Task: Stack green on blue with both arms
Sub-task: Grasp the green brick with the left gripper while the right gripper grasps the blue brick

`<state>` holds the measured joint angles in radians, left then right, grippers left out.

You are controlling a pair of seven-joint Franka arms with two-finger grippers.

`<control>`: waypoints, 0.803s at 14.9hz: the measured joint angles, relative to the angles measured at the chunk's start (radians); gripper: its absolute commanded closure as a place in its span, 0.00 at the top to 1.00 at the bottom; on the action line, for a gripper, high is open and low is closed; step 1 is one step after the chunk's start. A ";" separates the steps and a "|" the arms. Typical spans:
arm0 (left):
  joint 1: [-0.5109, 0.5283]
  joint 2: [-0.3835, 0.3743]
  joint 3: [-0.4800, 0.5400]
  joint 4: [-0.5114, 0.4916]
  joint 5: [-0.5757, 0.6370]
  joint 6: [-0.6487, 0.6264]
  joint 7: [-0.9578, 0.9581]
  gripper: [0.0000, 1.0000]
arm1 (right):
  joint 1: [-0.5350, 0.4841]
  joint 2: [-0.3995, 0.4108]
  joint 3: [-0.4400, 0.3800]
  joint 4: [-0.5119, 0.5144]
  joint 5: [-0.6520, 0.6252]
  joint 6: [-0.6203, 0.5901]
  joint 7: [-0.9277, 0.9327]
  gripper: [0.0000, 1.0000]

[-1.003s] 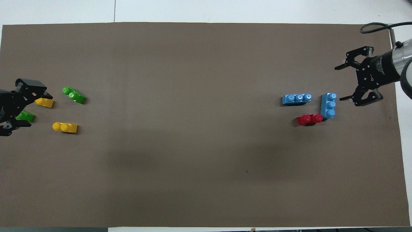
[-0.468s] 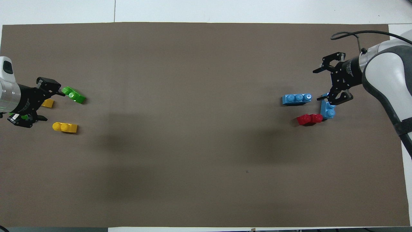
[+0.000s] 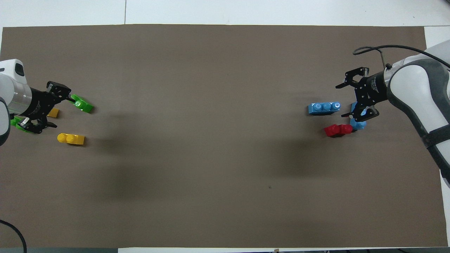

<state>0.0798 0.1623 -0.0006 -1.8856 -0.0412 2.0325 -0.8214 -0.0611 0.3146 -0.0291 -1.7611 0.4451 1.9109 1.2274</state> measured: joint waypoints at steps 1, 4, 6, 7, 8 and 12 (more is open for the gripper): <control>0.007 0.025 0.000 0.022 0.000 0.002 0.000 1.00 | -0.001 0.000 -0.002 -0.003 0.004 0.002 -0.004 0.99; 0.021 0.103 0.002 0.094 0.000 0.002 0.000 1.00 | -0.008 0.000 -0.002 -0.017 0.005 0.022 -0.010 0.99; 0.021 0.161 0.002 0.145 0.001 0.004 0.000 1.00 | -0.013 0.004 -0.004 -0.038 0.007 0.048 -0.033 0.99; 0.021 0.188 0.002 0.167 0.001 0.006 0.000 1.00 | -0.013 0.007 -0.004 -0.051 0.009 0.066 -0.046 0.99; 0.021 0.212 0.002 0.189 0.001 0.010 0.000 1.00 | -0.014 0.010 -0.005 -0.061 0.013 0.081 -0.057 0.99; 0.021 0.285 0.002 0.261 0.001 0.012 0.000 1.00 | -0.018 0.017 -0.005 -0.082 0.047 0.110 -0.067 0.99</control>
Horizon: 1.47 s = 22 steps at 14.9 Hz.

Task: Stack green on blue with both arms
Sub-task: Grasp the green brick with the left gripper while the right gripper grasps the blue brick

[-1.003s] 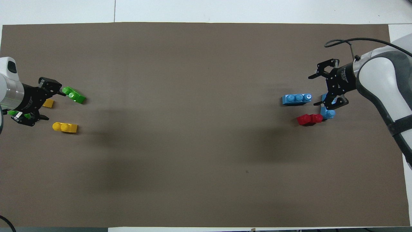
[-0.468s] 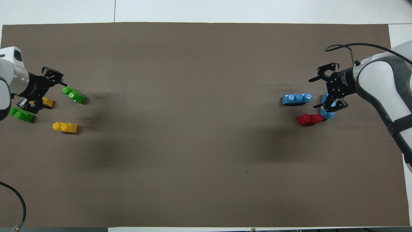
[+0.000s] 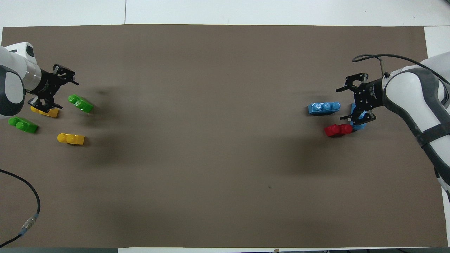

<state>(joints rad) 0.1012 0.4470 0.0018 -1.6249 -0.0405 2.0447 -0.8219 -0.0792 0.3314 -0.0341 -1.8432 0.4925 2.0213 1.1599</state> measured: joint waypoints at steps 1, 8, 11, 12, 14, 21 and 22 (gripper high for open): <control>0.000 0.012 0.000 0.009 0.000 0.003 0.000 1.00 | -0.001 0.001 0.000 -0.006 0.004 0.004 0.000 0.99; 0.018 0.042 0.002 -0.024 0.003 0.088 0.000 1.00 | -0.008 0.005 -0.001 -0.071 0.045 0.068 -0.031 0.99; 0.019 0.042 0.001 -0.043 0.003 0.114 0.000 1.00 | -0.010 0.007 -0.001 -0.080 0.050 0.093 -0.031 0.99; 0.018 0.042 0.000 -0.055 0.003 0.131 0.000 1.00 | -0.009 0.009 -0.001 -0.083 0.063 0.107 -0.031 0.99; 0.016 0.042 -0.003 -0.085 0.003 0.161 0.000 1.00 | -0.009 0.015 0.000 -0.086 0.083 0.126 -0.033 0.99; 0.012 0.042 -0.003 -0.106 0.003 0.174 0.000 0.99 | -0.005 0.039 0.005 -0.088 0.087 0.169 -0.033 0.99; 0.012 0.041 -0.003 -0.106 0.003 0.174 0.000 0.97 | -0.005 0.040 0.005 -0.089 0.087 0.171 -0.033 0.99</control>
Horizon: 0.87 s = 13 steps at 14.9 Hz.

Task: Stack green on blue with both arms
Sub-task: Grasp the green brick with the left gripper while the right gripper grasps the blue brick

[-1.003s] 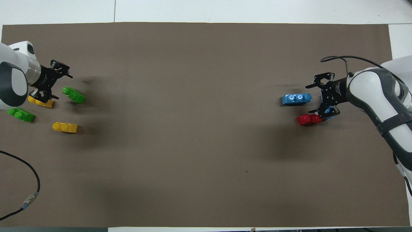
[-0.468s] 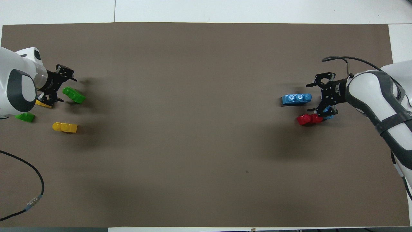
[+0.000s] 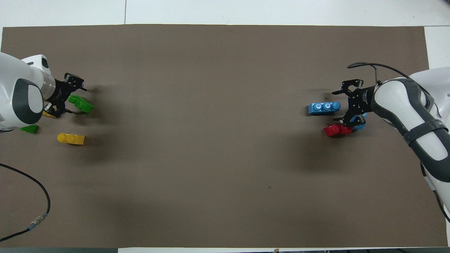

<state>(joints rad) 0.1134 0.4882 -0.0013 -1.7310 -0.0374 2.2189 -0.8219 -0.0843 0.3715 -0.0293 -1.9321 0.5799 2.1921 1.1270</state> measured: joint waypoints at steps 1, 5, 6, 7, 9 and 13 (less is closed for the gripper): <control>0.000 0.000 0.000 0.000 0.000 0.000 0.000 0.95 | 0.000 0.000 0.000 0.000 0.000 0.004 0.000 0.98; 0.000 -0.001 0.000 0.000 0.000 0.000 0.000 0.95 | 0.000 0.008 0.000 -0.004 0.000 0.026 0.000 0.83; 0.000 -0.001 0.000 0.000 0.000 0.000 0.000 0.95 | 0.000 0.012 0.001 -0.005 0.000 0.034 0.000 0.78; 0.000 -0.002 0.000 0.000 0.000 -0.001 0.000 0.94 | 0.002 0.016 0.001 -0.005 0.000 0.040 0.000 0.76; 0.000 -0.002 0.000 0.000 0.000 -0.001 0.000 0.79 | 0.012 0.020 0.003 -0.005 0.000 0.050 -0.001 0.70; 0.000 -0.003 0.000 0.003 0.000 -0.002 0.000 0.61 | 0.018 0.020 0.003 -0.005 0.000 0.052 -0.001 0.60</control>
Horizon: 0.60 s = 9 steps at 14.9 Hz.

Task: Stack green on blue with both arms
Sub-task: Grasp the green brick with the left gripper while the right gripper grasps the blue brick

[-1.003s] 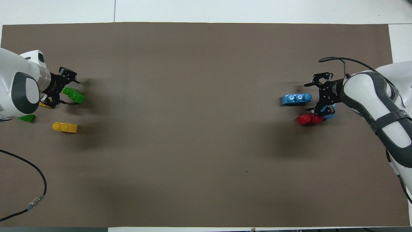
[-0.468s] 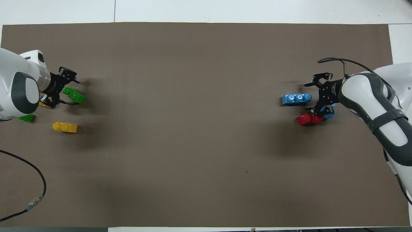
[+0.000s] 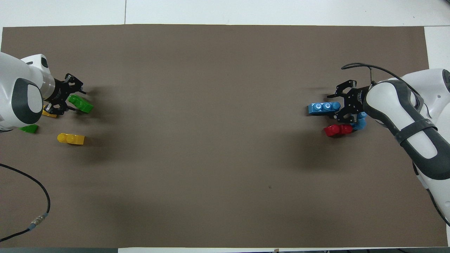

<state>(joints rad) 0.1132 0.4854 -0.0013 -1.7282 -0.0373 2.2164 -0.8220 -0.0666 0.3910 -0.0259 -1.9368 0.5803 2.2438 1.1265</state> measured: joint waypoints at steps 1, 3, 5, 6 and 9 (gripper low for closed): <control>0.000 -0.001 0.000 0.004 0.000 -0.003 0.000 0.58 | 0.000 0.000 0.000 0.000 0.000 0.000 0.000 0.61; 0.000 -0.003 0.000 0.014 0.000 -0.013 0.000 0.55 | 0.000 0.000 0.000 0.000 0.000 0.000 0.000 0.62; 0.000 -0.004 0.000 0.018 0.000 -0.016 0.000 0.49 | -0.002 0.000 -0.001 0.000 0.000 0.001 0.000 0.63; 0.000 -0.004 0.000 0.018 0.000 -0.016 0.000 0.43 | -0.004 0.000 -0.002 0.000 0.000 0.001 0.000 0.61; 0.000 -0.004 0.000 0.018 0.001 -0.016 0.000 0.00 | -0.005 0.000 -0.003 0.000 0.005 0.001 -0.005 0.45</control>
<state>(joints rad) 0.1129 0.4817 -0.0014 -1.7102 -0.0365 2.2006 -0.8220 -0.0720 0.3910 -0.0286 -1.9367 0.5849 2.2446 1.1213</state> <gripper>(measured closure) 0.656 0.396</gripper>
